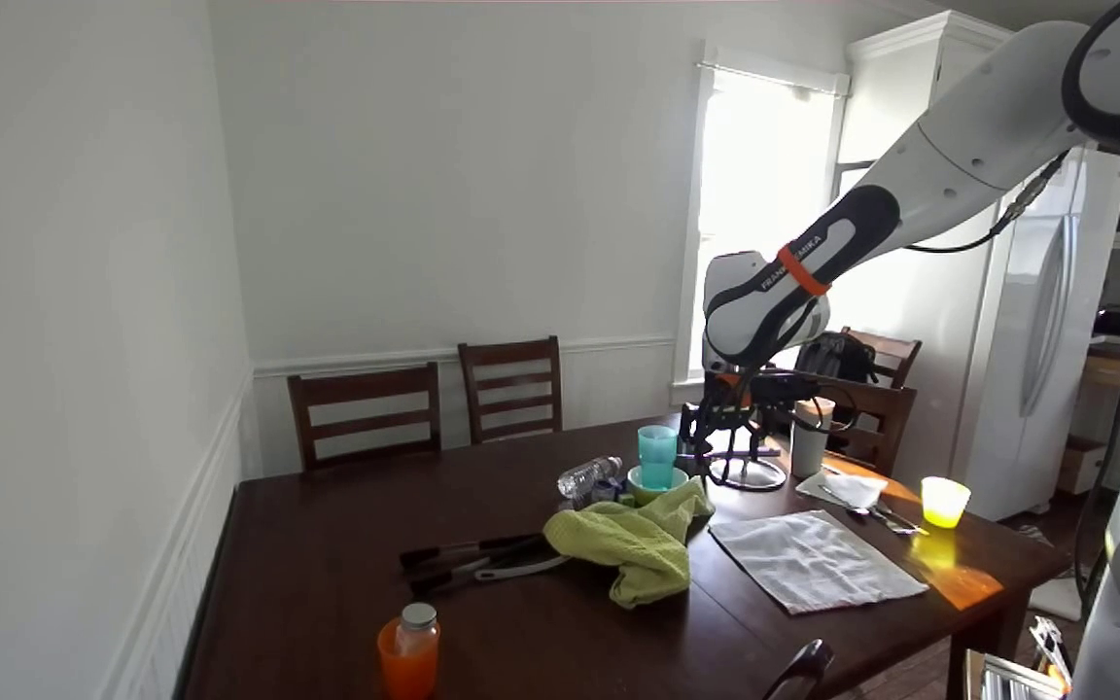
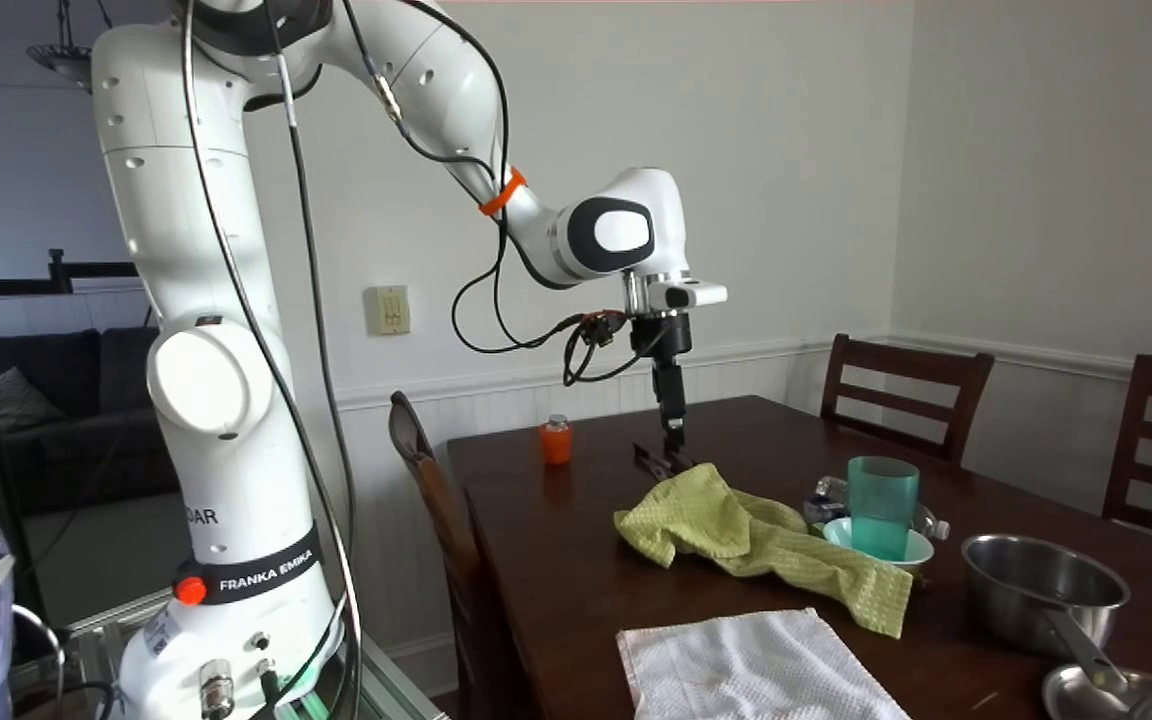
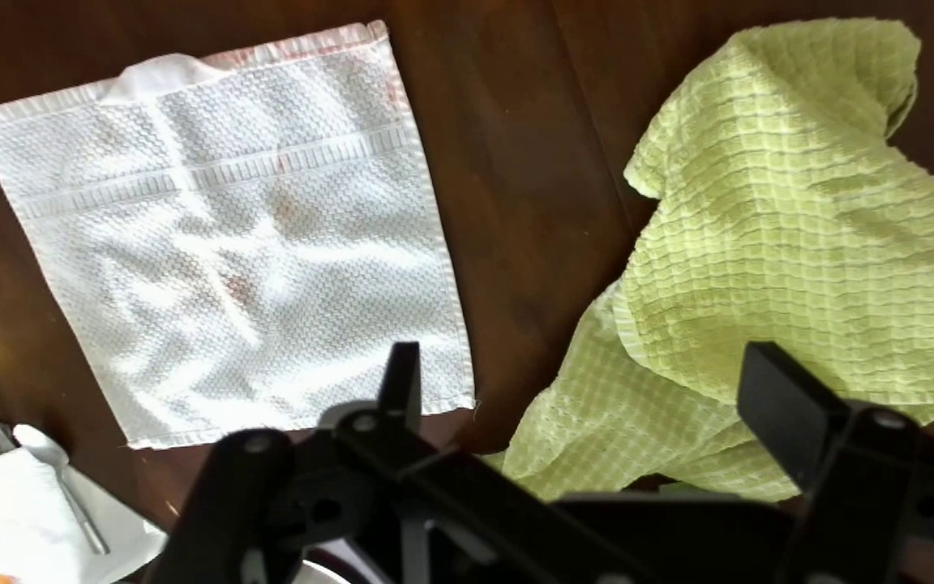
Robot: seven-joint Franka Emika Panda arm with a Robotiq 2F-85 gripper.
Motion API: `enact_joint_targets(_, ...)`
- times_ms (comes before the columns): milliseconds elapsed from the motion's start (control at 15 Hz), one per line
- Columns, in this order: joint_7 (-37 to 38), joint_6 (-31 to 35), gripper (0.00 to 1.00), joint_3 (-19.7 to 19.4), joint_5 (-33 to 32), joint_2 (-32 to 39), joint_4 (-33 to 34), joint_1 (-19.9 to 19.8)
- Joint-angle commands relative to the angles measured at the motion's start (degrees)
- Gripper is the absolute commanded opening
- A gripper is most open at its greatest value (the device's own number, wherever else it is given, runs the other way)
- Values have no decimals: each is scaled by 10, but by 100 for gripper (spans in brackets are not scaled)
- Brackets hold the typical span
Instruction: Use the corners to fold the towel
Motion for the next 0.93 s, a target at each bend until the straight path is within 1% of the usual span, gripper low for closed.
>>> enact_joint_targets(0,0,-1,100,-7,0,0,1,7)
enact_joint_targets(67,15,-5,100,-12,1,24,14,1)
enact_joint_targets(133,31,-1,100,-18,-12,48,24,-5)
enact_joint_targets(200,29,5,100,-27,-8,67,31,-8)
enact_joint_targets(333,-17,26,100,-46,33,107,45,-14)
enact_joint_targets(533,-73,99,100,-67,83,171,65,-25)
enact_joint_targets(667,-104,144,100,-72,121,217,84,-33)
enact_joint_targets(867,-127,176,100,-65,173,280,120,-41)
